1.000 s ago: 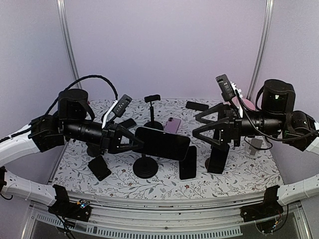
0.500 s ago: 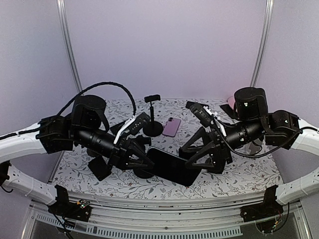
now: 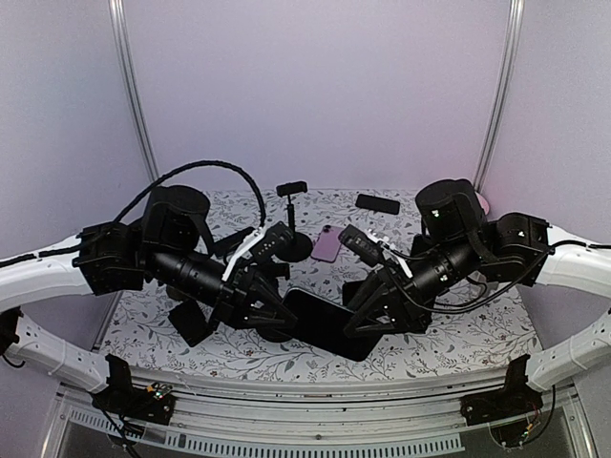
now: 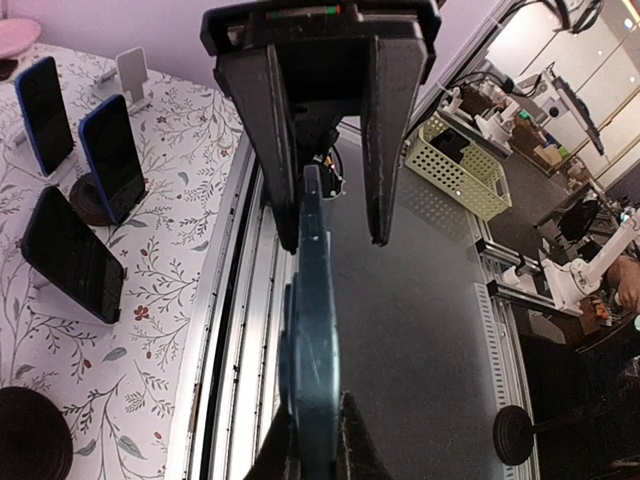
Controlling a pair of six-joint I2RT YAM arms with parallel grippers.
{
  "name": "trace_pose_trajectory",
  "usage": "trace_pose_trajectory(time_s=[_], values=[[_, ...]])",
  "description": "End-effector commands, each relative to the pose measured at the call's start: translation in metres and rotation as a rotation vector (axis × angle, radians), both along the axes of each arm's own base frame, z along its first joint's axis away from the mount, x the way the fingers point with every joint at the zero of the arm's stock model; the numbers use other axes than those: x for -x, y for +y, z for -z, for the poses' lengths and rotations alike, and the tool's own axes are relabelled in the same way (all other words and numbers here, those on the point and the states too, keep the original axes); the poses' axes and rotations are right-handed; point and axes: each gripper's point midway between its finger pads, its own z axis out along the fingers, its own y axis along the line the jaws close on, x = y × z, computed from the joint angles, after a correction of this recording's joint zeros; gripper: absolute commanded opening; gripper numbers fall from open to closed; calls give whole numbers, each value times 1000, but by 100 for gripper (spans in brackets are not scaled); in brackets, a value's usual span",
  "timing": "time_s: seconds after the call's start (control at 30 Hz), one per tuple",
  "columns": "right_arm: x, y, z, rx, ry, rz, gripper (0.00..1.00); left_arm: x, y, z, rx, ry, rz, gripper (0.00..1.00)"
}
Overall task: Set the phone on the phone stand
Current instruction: Pass from the left arm to the right, then pass from the right arm to the left
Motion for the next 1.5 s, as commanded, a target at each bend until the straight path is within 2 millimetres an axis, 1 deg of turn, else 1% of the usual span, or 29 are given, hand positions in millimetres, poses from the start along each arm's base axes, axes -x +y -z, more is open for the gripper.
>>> trace_pose_trajectory(time_s=[0.0,0.1,0.2,0.23,0.3,0.33,0.43,0.47,0.5,0.6,0.63,0.7,0.73,0.77,0.8,0.9,0.97,1.03,1.13,1.2,1.33,1.4,1.47], values=[[-1,0,-9,3,-21,10,29,4,-8,-31,95,-53,29,0],[2,-1,-11,-9,-18,-5,21,2,-9,-33,103,-58,22,0],[5,-1,-6,5,-9,-23,20,1,-10,-36,119,-60,14,0],[5,-1,-6,4,-13,-25,17,1,-10,-36,120,-61,14,0],[4,-1,-8,-7,-24,-19,7,0,-10,-38,123,-66,11,0],[3,-1,-9,-12,-24,-18,4,-1,-10,-37,122,-69,6,0],[4,0,-9,-18,-23,-22,2,-5,-11,-39,129,-77,-17,0],[2,1,-9,-22,-28,-14,2,-7,-11,-41,137,-80,-34,7],[1,2,-9,-28,-30,-2,2,-10,-11,-42,146,-82,-48,21],[-4,5,-17,-87,-46,34,2,-17,-9,-48,189,-86,-106,55],[-6,6,-21,-111,-47,44,2,-20,-8,-51,208,-87,-124,62],[-10,10,-30,-167,-49,74,2,-29,-2,-56,253,-97,-191,71],[-12,11,-36,-198,-50,89,2,-34,2,-60,282,-102,-227,74],[-15,12,-40,-229,-56,105,2,-40,6,-60,300,-101,-270,75],[-18,13,-46,-260,-53,129,2,-47,11,-57,312,-100,-309,75],[-30,15,-56,-342,-63,207,2,-58,27,-63,391,-88,-389,75],[-37,16,-63,-402,-67,246,2,-60,36,-70,458,-77,-411,74],[-44,18,-71,-458,-63,285,2,-59,41,-78,505,-73,-410,72],[-47,22,-85,-552,-55,291,2,-63,40,-77,489,-68,-424,68],[-49,26,-89,-591,-48,293,2,-65,38,-78,485,-57,-426,62],[-54,37,-88,-633,-20,300,2,-64,36,-81,507,-25,-413,52],[-57,39,-87,-656,-16,315,2,-65,37,-84,520,-17,-415,47],[-60,40,-84,-676,-14,336,2,-63,39,-88,540,-12,-409,44]])
